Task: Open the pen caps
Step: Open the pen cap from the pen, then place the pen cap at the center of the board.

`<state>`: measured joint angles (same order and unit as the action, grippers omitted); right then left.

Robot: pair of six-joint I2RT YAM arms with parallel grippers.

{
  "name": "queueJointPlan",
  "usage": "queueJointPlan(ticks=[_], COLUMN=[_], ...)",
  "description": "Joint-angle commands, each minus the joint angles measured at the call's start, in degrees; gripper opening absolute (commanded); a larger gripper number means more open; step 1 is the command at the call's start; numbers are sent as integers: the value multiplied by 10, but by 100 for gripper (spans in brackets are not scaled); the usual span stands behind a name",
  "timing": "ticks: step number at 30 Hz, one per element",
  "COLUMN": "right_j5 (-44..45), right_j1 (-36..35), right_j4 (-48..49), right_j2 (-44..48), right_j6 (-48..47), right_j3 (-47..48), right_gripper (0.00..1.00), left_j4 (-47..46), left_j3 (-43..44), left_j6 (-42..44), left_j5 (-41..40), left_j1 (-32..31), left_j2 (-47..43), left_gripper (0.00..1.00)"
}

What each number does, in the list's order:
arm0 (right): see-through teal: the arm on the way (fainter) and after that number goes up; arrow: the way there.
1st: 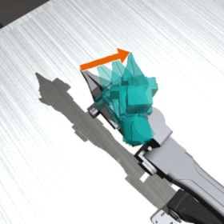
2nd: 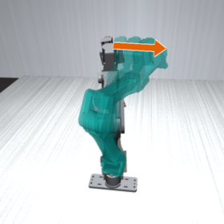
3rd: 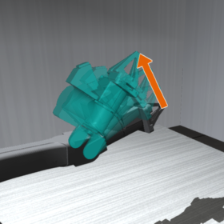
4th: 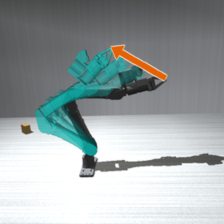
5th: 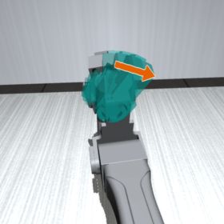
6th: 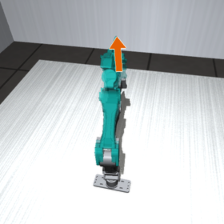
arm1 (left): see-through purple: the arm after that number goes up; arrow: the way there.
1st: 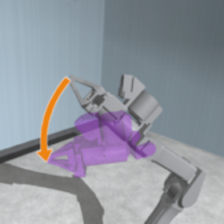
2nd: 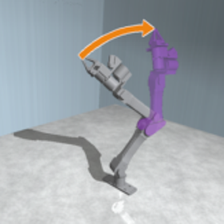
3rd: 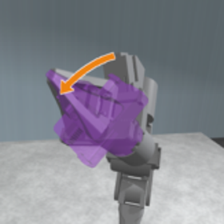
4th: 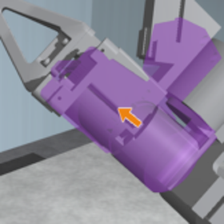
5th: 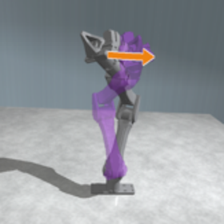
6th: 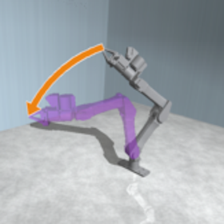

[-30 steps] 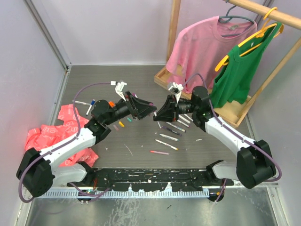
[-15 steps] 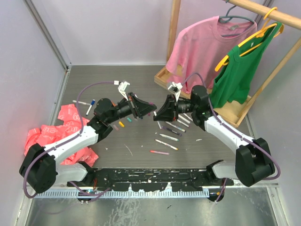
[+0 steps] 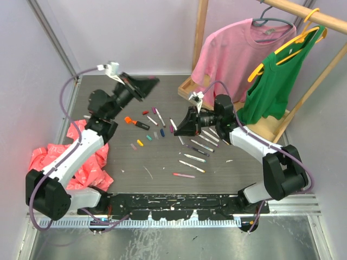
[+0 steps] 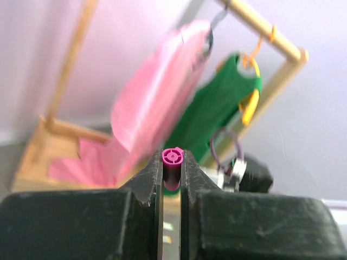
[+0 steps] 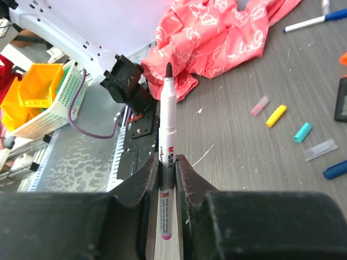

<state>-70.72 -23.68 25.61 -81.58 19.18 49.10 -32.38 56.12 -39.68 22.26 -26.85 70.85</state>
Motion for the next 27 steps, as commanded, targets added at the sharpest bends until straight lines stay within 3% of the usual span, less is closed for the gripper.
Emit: queueJointPlan(ticks=[1,4,10,17,22,27], right_j5=[-26,-21,34,83,84,85], right_j1=[-3,-3,-2,9,20,24], right_j4=[-14,-49,-221,-258,-258,-258], right_j2=[-13,-17,4,20,26,27], right_j6=[-12,-43,-190,-230,-230,-233], right_j3=[8,19,66,77,76,75], right_gripper=[1,1,1,1,1,1], left_j4=[-73,-71,-44,49,235,510], left_j3=[61,67,34,75,180,340], left_j6=[-30,-64,-105,-129,-132,-118], left_j5=[-66,-66,-58,-27,-41,-142], left_j1=[43,58,81,86,86,82], left_j2=[23,49,90,203,313,416], left_gripper=[0,0,0,0,0,0])
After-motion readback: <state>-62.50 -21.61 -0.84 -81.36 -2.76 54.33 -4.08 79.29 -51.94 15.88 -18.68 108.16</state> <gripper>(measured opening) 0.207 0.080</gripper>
